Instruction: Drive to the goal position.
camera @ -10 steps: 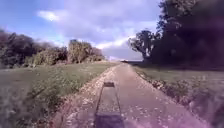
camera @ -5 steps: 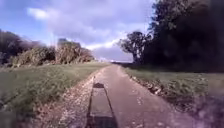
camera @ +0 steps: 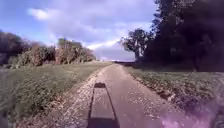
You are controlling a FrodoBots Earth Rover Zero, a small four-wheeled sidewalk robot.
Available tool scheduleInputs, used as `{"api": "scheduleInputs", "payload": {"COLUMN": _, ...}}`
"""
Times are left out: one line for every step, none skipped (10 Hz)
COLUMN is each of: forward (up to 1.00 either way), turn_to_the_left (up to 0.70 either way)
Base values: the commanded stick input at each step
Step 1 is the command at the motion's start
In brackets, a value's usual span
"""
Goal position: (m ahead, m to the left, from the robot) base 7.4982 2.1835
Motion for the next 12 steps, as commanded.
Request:
{"api": "scheduleInputs", "payload": {"forward": 1.0, "turn_to_the_left": 0.0}}
{"api": "scheduleInputs", "payload": {"forward": 1.0, "turn_to_the_left": 0.0}}
{"api": "scheduleInputs", "payload": {"forward": 1.0, "turn_to_the_left": 0.0}}
{"api": "scheduleInputs", "payload": {"forward": 1.0, "turn_to_the_left": 0.0}}
{"api": "scheduleInputs", "payload": {"forward": 1.0, "turn_to_the_left": 0.0}}
{"api": "scheduleInputs", "payload": {"forward": 1.0, "turn_to_the_left": 0.0}}
{"api": "scheduleInputs", "payload": {"forward": 1.0, "turn_to_the_left": 0.0}}
{"api": "scheduleInputs", "payload": {"forward": 1.0, "turn_to_the_left": 0.0}}
{"api": "scheduleInputs", "payload": {"forward": 1.0, "turn_to_the_left": 0.0}}
{"api": "scheduleInputs", "payload": {"forward": 1.0, "turn_to_the_left": 0.0}}
{"api": "scheduleInputs", "payload": {"forward": 1.0, "turn_to_the_left": 0.0}}
{"api": "scheduleInputs", "payload": {"forward": 1.0, "turn_to_the_left": 0.0}}
